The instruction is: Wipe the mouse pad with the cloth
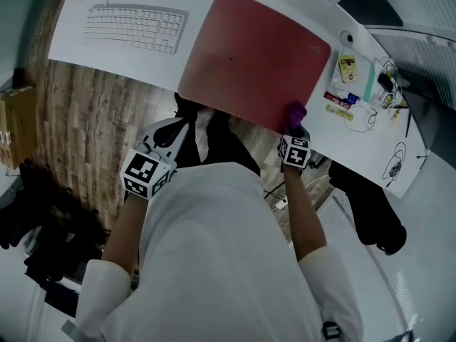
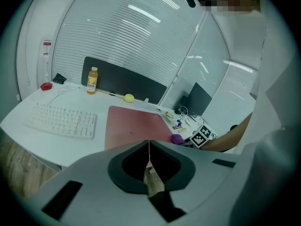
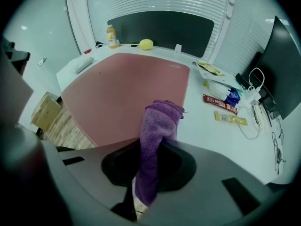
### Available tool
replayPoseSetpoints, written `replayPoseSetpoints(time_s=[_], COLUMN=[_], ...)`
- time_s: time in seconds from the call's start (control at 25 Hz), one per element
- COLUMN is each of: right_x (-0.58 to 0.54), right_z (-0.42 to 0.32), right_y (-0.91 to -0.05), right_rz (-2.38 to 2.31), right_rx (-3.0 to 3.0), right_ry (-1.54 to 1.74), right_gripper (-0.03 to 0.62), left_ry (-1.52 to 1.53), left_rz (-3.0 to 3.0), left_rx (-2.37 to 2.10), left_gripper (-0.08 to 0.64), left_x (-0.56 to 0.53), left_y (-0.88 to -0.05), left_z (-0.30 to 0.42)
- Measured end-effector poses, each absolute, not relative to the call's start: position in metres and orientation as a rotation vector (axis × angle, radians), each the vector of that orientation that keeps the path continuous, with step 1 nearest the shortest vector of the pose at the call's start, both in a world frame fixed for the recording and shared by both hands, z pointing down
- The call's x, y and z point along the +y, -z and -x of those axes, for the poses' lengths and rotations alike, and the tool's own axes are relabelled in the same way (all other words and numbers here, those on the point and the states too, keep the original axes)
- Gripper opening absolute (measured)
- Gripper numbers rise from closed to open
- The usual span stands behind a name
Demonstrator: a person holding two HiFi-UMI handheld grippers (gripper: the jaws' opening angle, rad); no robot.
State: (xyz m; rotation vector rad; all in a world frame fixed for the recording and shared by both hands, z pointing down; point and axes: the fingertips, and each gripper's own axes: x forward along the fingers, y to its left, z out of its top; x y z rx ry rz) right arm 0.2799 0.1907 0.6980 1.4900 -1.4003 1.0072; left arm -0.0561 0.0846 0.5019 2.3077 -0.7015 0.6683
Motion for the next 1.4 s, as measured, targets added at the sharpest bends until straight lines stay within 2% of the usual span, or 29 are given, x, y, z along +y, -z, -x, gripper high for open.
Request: replayPoseSetpoints(time_s=[1.04,1.4], right_x=[0.125,0.097], right_z=[-0.130,-0.051], right_y=[-0.696,-0.694], right_rz=[-1.396,-1.245], right_rx=[-1.477,-1.617], right_ry=[-1.076,-1.093], right_gripper=[0.075,0.075], left_ry=[-0.603,-0.596], left_rz=[-2.316,-2.301], left_rx=[-0.613,-0.619], left_gripper=[0.020,0.020], left_x=[0.016,0.001], left_y=[-0.522,-0.529], left_z=[0.120,0.145])
